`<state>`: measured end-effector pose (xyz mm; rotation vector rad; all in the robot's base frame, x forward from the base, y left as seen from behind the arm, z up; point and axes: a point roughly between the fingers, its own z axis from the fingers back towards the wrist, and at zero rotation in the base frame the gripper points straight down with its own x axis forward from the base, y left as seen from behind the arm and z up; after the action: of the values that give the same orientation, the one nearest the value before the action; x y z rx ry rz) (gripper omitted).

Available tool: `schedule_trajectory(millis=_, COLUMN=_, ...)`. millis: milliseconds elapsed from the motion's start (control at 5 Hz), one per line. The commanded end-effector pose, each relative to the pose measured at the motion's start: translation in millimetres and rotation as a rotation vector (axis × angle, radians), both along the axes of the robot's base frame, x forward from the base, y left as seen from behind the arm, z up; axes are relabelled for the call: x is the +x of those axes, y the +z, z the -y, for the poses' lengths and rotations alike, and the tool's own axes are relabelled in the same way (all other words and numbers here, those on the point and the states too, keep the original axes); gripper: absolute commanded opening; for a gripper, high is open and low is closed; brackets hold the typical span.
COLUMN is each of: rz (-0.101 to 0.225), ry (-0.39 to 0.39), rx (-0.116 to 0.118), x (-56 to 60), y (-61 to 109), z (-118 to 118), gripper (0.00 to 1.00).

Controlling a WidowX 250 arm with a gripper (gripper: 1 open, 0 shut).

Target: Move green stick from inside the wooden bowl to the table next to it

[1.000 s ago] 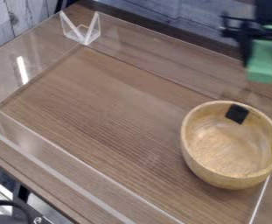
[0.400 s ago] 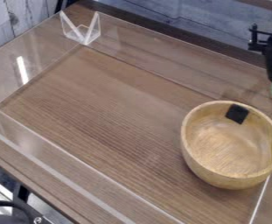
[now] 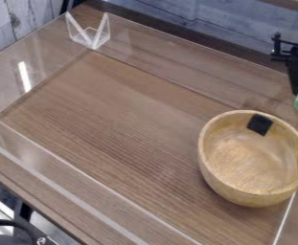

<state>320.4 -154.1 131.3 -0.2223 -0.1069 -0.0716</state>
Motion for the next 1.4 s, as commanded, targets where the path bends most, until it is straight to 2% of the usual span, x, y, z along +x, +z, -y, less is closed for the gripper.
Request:
schedule_trajectory(millis=0, rz=0.044, ry=-0.009, rx=-0.024, x=3.7, y=11.2, z=-2.5, gripper=0.00)
schedule_trajectory(millis=800, rz=0.055, ry=-0.084, rx=-0.045, x=2.1, y=-0.5, z=-3.7, gripper=0.00)
schedule_trajectory(millis=1200, rz=0.075, ry=-0.102, rx=-0.059, x=3.8, y=3.5, z=-3.4, gripper=0.00)
